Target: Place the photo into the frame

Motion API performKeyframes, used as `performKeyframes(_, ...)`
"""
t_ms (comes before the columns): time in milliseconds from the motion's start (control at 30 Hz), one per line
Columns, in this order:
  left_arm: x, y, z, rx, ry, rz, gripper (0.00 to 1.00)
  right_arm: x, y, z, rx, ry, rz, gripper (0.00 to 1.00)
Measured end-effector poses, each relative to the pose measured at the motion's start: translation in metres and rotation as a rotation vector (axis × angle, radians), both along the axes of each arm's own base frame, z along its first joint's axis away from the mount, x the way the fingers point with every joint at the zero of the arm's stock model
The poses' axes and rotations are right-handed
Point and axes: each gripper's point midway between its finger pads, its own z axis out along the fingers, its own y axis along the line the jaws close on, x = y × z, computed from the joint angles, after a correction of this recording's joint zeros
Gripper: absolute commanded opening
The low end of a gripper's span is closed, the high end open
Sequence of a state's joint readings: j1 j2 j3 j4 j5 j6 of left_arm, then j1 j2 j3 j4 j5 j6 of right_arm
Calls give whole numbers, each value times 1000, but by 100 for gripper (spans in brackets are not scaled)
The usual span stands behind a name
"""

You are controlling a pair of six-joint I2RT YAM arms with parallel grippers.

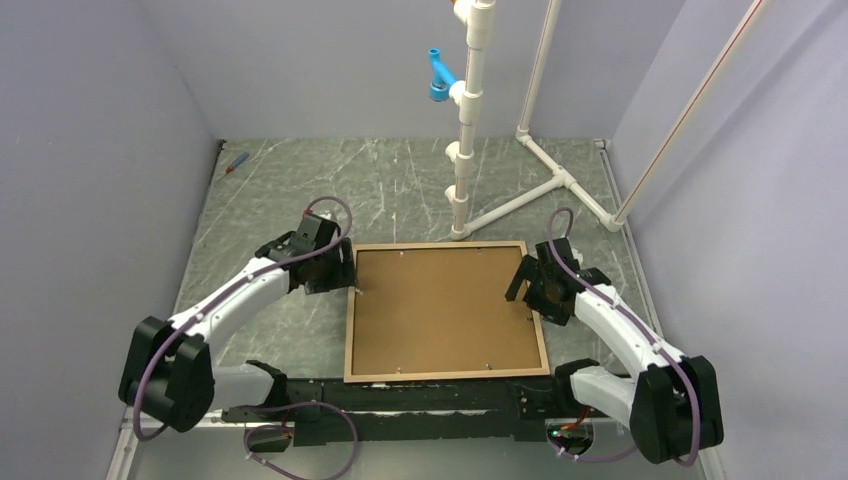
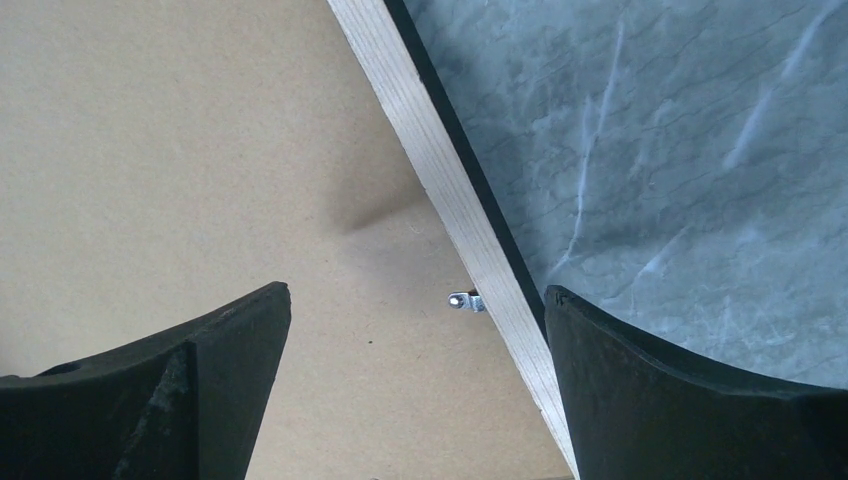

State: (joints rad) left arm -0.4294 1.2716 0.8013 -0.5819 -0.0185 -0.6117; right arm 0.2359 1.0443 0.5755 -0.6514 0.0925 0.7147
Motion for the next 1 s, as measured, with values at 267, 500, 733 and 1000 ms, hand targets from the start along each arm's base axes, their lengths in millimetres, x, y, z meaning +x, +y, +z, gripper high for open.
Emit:
performKeyframes(267, -9, -4, 28, -59, -62, -46, 76, -13, 10, -23, 44, 99, 54, 99)
performKeyframes(500, -12, -10, 47, -102, -92, -70, 81, -15, 25, -20, 124, 68, 92, 99)
performKeyframes(733, -17, -15, 60, -146, -119, -101, 87, -14, 53, -16, 207, 48, 152, 99)
performKeyframes(1000, -23, -23, 64, -187, -135, -136, 93, -13, 103, -15, 239, 81, 267, 100)
